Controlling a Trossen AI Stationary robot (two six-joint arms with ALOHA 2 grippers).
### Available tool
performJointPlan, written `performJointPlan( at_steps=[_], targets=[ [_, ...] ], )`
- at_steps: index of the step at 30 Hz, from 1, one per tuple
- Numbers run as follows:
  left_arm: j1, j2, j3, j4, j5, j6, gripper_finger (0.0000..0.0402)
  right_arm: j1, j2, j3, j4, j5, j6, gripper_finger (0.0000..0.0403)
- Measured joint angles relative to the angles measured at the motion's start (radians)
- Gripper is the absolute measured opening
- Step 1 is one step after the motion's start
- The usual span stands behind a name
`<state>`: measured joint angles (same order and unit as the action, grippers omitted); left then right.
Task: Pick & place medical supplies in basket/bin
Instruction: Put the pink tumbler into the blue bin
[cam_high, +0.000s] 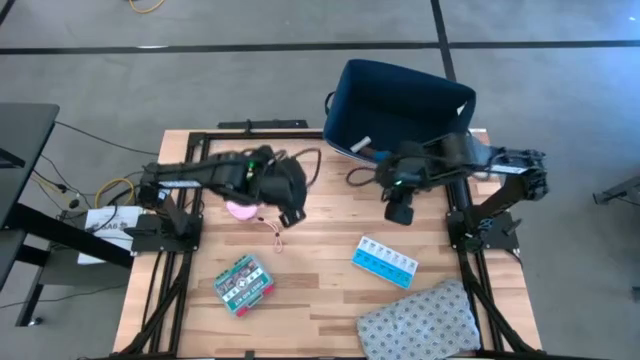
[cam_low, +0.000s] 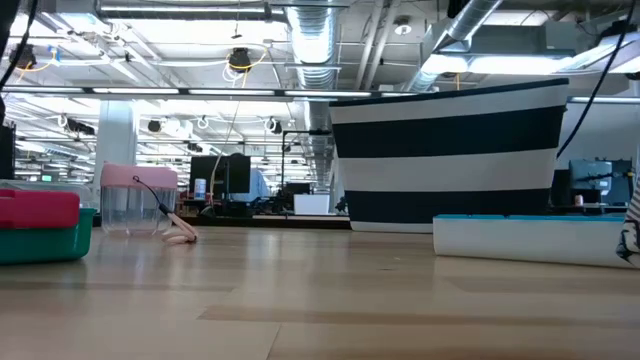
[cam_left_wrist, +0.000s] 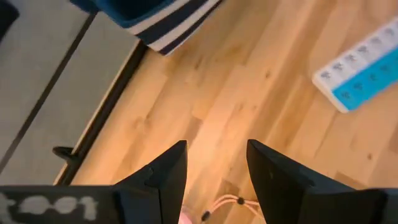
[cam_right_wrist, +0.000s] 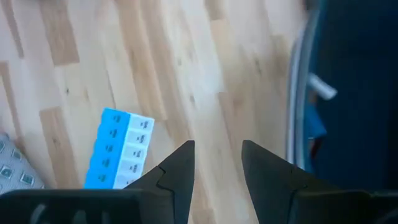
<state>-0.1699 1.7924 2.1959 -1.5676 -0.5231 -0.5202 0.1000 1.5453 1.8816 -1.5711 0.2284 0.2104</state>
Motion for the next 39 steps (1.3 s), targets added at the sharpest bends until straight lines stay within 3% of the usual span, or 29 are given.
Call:
performJointPlan(
  at_steps=[8,14,18,22,26,29,32,35,39],
  targets=[
    [-0.172,-0.030,-0.138,-0.005,-0.021,-0.106,0.0157,0.077,0.136,0.000,0.121,-0.001,-0.118,0.0129],
    [-0.336,-0.048,-0.216,-0.003,-0.033,-0.035,0.0136,0.082,0.158,-0.001,0.124,0.008,-0.167,0.0128],
    [-0.439,-0.102,-0.305,-0.003,-0.148,-0.101,0.0114,0.052,0.101,-0.001,0.148,0.009,-0.211,0.0123],
    [-0.533,-0.205,-0.469,-0.002,-0.267,-0.283,0.0093,0.010,-0.001,0.000,0.191,0.006,-0.239,0.0123],
    [-0.625,-0.322,-0.711,-0.004,-0.438,-0.552,0.0079,-0.018,-0.094,-0.082,0.418,-0.095,-0.248,0.0122],
    [-0.668,-0.390,-0.892,0.013,-0.572,-0.745,0.0073,-0.017,-0.146,-0.232,0.616,-0.207,-0.319,0.0123],
    [-0.684,-0.430,-1.049,0.109,-0.712,-0.885,0.0072,-0.016,-0.173,-0.407,0.826,-0.234,-0.347,0.0122],
    [-0.684,-0.436,-1.163,0.244,-0.772,-0.979,0.0072,-0.025,-0.157,-0.569,1.067,-0.230,-0.308,0.0122],
    [-0.676,-0.423,-1.250,0.415,-0.774,-0.993,0.0072,-0.021,-0.059,-0.702,1.329,-0.228,-0.311,0.0125]
  ],
)
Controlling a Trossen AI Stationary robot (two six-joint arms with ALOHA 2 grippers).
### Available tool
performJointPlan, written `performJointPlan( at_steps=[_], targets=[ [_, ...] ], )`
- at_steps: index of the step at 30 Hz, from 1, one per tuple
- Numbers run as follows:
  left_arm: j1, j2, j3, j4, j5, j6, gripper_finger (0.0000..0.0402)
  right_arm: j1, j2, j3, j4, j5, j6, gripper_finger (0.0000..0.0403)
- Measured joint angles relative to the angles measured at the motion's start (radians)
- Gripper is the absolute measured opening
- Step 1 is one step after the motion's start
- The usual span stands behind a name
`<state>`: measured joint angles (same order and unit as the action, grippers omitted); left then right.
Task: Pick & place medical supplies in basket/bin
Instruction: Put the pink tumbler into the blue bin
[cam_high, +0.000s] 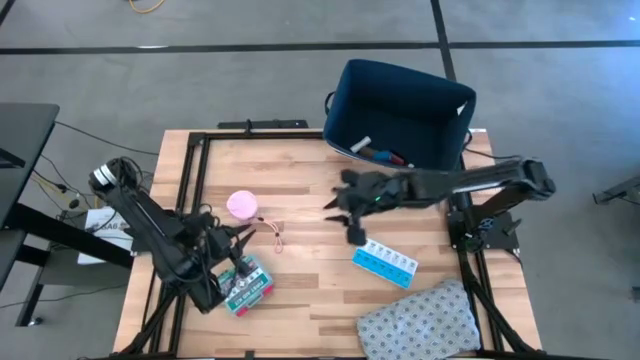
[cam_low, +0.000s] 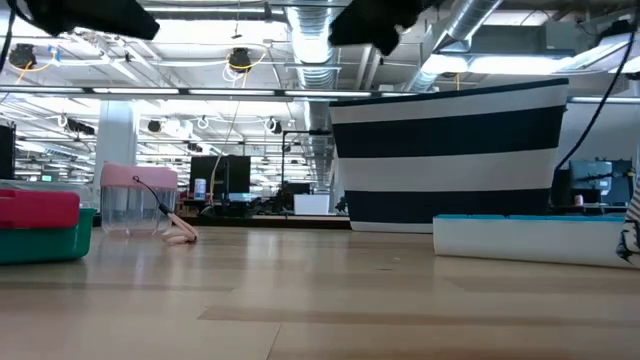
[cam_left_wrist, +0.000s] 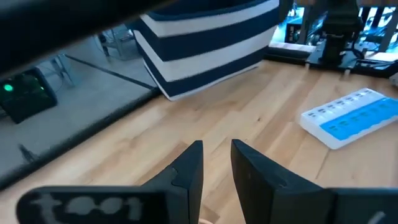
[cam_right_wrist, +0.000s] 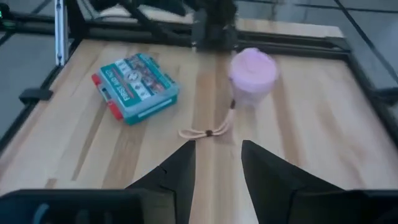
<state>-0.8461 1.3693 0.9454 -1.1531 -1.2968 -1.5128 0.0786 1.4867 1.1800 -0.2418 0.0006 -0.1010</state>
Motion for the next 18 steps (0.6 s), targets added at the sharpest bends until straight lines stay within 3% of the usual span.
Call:
performJointPlan(
  at_steps=[5,9,18],
  targets=[
    [0.007,0.006,-0.020,0.054,-0.003,0.019,0.0072,-0.016,0.145,-0.011,0.163,0.004,-0.047,0.0129],
    [0.009,0.006,-0.021,0.054,-0.032,0.002,0.0072,-0.046,0.264,-0.011,0.348,0.005,0.046,0.0130],
    [0.010,0.006,-0.021,0.054,-0.028,0.000,0.0072,-0.084,0.476,0.023,0.528,0.001,0.075,0.0130]
  ],
)
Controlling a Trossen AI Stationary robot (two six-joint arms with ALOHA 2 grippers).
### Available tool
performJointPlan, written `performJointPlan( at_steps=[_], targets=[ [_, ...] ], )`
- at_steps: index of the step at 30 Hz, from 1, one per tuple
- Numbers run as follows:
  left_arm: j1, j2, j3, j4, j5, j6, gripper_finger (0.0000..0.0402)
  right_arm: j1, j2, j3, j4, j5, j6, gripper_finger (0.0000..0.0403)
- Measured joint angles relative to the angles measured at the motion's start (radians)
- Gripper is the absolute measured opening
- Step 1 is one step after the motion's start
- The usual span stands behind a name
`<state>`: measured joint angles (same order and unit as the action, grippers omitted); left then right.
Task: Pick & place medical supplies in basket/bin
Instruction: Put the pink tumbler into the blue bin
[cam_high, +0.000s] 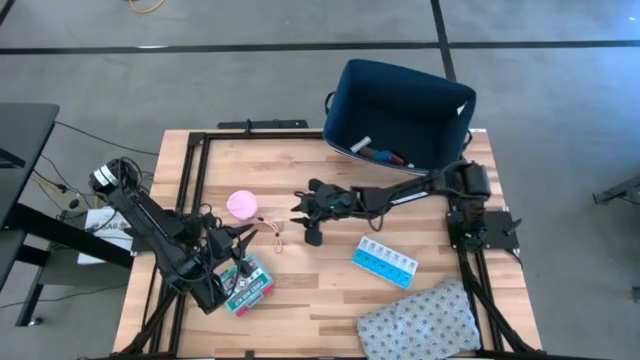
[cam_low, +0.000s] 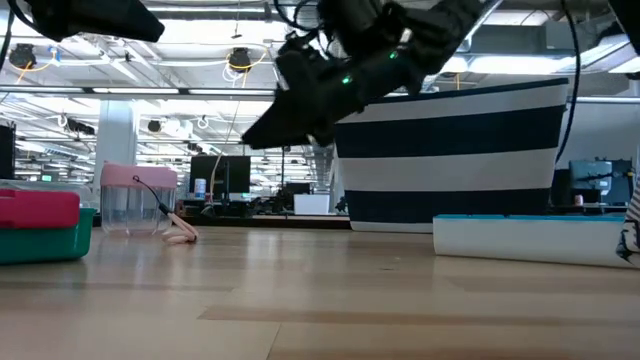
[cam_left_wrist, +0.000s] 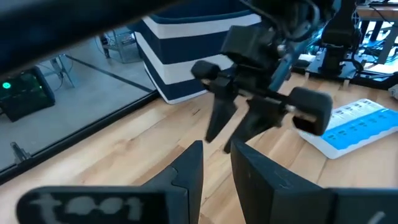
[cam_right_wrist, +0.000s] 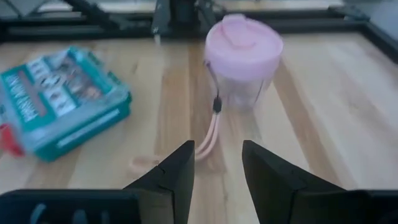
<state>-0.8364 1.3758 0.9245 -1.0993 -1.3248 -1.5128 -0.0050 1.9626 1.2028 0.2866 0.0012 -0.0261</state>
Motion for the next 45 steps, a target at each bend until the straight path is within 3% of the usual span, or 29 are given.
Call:
performJointPlan(
  at_steps=[6,18,26,31,38,45],
  targets=[
    [0.000,0.000,0.000,-0.006,-0.024,0.012,0.0072,0.001,0.150,0.108,0.092,-0.001,0.000,0.0130],
    [0.000,0.000,0.000,-0.010,-0.026,0.044,0.0072,-0.005,0.355,0.400,-0.071,-0.013,0.000,0.0177],
    [0.000,0.000,0.000,-0.009,-0.025,0.053,0.0072,-0.010,0.468,0.507,-0.068,0.011,0.000,0.0198],
    [0.000,0.000,0.000,-0.009,-0.024,0.053,0.0072,-0.010,0.502,0.522,-0.078,0.096,0.001,0.0192],
    [0.000,0.000,0.000,-0.009,-0.023,0.056,0.0072,-0.012,0.502,0.524,-0.062,0.101,0.000,0.0175],
    [0.000,0.000,0.000,-0.008,-0.023,0.057,0.0072,-0.032,0.502,0.524,-0.059,-0.031,0.001,0.0121]
  ],
)
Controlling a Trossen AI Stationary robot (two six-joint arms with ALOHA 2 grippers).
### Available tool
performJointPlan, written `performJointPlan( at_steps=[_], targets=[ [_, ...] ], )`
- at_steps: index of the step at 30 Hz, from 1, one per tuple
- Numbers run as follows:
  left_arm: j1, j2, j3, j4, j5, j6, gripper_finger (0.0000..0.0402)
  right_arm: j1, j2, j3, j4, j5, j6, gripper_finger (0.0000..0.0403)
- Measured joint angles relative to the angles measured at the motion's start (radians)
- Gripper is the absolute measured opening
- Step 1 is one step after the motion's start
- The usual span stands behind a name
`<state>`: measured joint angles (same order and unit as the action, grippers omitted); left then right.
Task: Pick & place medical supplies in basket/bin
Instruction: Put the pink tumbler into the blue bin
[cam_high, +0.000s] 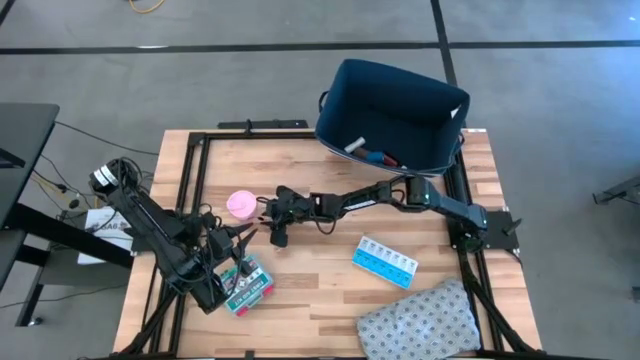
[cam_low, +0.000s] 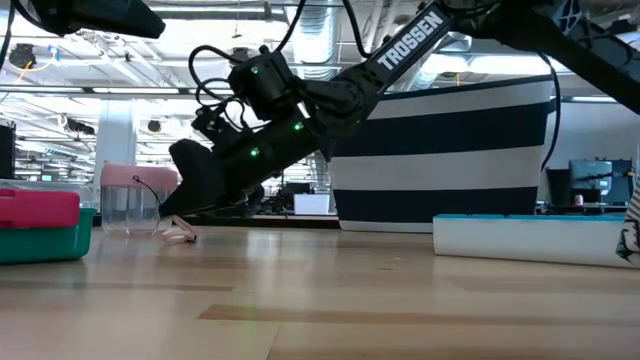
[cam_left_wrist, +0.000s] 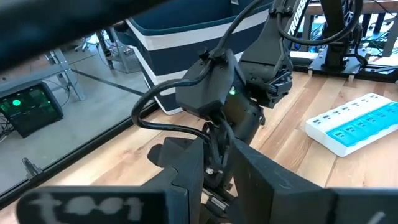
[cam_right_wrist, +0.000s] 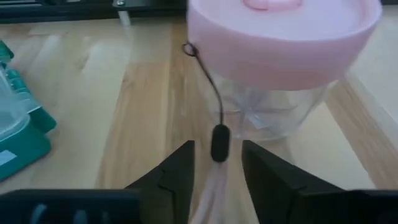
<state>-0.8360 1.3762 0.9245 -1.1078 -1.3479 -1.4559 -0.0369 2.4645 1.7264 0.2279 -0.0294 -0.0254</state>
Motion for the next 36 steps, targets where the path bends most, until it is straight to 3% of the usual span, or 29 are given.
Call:
performJointPlan(
  at_steps=[12,15,20,27,36],
  targets=[
    [0.000,0.000,0.000,0.000,-0.001,0.037,0.0072,0.003,0.000,0.000,-0.003,-0.013,0.000,0.0010],
    [0.000,0.000,0.000,0.000,-0.001,0.037,0.0072,0.010,0.000,0.000,-0.003,-0.073,0.002,0.0014],
    [0.000,0.000,0.000,0.000,-0.002,0.037,0.0072,0.036,-0.021,-0.001,-0.059,-0.086,0.017,0.0004],
    [0.000,0.000,0.000,0.006,0.000,0.035,0.0072,0.092,-0.090,-0.001,-0.229,-0.028,-0.035,0.0003],
    [0.000,0.000,0.000,0.027,0.000,0.033,0.0072,0.090,-0.089,-0.001,-0.229,-0.018,-0.034,0.0054]
  ],
)
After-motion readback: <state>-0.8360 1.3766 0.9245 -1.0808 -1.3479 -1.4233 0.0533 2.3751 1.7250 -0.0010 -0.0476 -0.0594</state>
